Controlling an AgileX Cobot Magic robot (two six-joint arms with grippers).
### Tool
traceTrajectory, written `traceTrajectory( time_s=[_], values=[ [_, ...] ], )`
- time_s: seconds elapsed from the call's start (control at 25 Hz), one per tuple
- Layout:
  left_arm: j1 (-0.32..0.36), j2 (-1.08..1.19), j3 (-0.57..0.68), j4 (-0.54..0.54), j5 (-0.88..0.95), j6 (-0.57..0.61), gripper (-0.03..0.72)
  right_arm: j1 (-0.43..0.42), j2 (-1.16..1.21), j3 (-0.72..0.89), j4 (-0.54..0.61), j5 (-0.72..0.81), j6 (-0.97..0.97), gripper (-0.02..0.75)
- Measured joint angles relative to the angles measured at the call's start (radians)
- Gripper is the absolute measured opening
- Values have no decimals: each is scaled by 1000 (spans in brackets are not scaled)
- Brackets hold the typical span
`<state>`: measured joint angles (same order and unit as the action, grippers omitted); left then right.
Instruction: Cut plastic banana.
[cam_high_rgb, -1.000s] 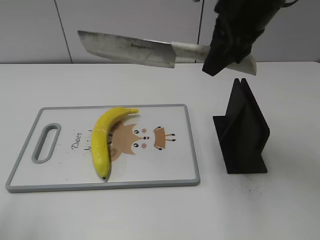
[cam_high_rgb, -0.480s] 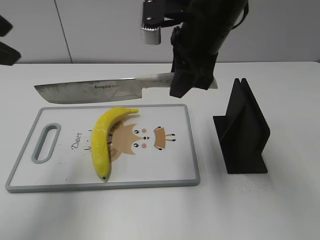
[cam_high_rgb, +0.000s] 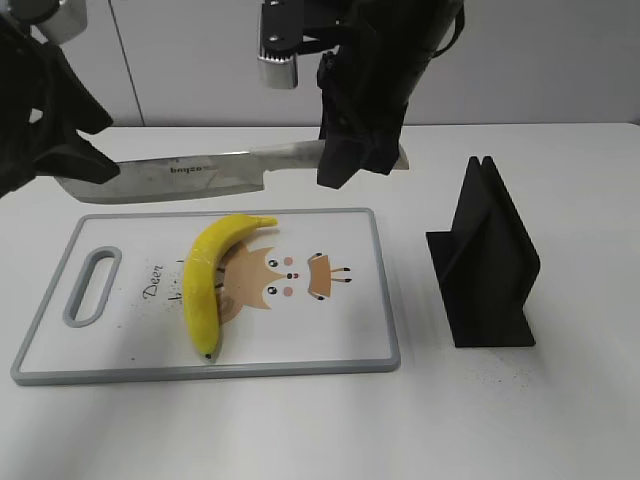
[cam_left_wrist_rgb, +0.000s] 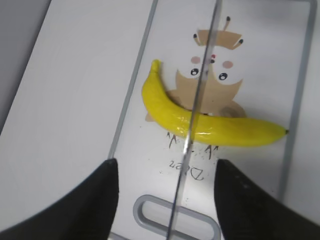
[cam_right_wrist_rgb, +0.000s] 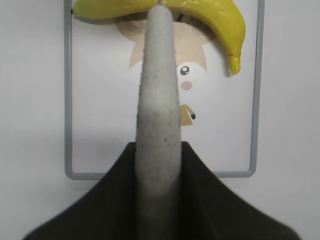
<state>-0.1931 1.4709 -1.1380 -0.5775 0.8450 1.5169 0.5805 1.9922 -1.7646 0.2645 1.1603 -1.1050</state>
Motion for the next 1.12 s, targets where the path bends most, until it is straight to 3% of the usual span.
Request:
traceTrajectory(
  time_s=[0.28, 0.52, 0.6, 0.76, 1.12],
  values=[
    [0, 56, 0, 9, -7, 3, 431, 0, 0, 0, 0, -11, -12, 183],
    [0, 62, -1, 9, -8, 3, 101, 0, 1, 0, 15, -32, -13, 183],
    [0, 70, -1, 11, 6, 8, 29, 0, 1, -1, 17, -37, -17, 183],
    [-1, 87, -1, 15, 23, 18, -5, 0, 1, -1, 13, -37, -33, 183],
    [-2, 139, 1, 34, 11, 21, -6, 0, 86, -8, 16, -34, -8, 183]
  ],
)
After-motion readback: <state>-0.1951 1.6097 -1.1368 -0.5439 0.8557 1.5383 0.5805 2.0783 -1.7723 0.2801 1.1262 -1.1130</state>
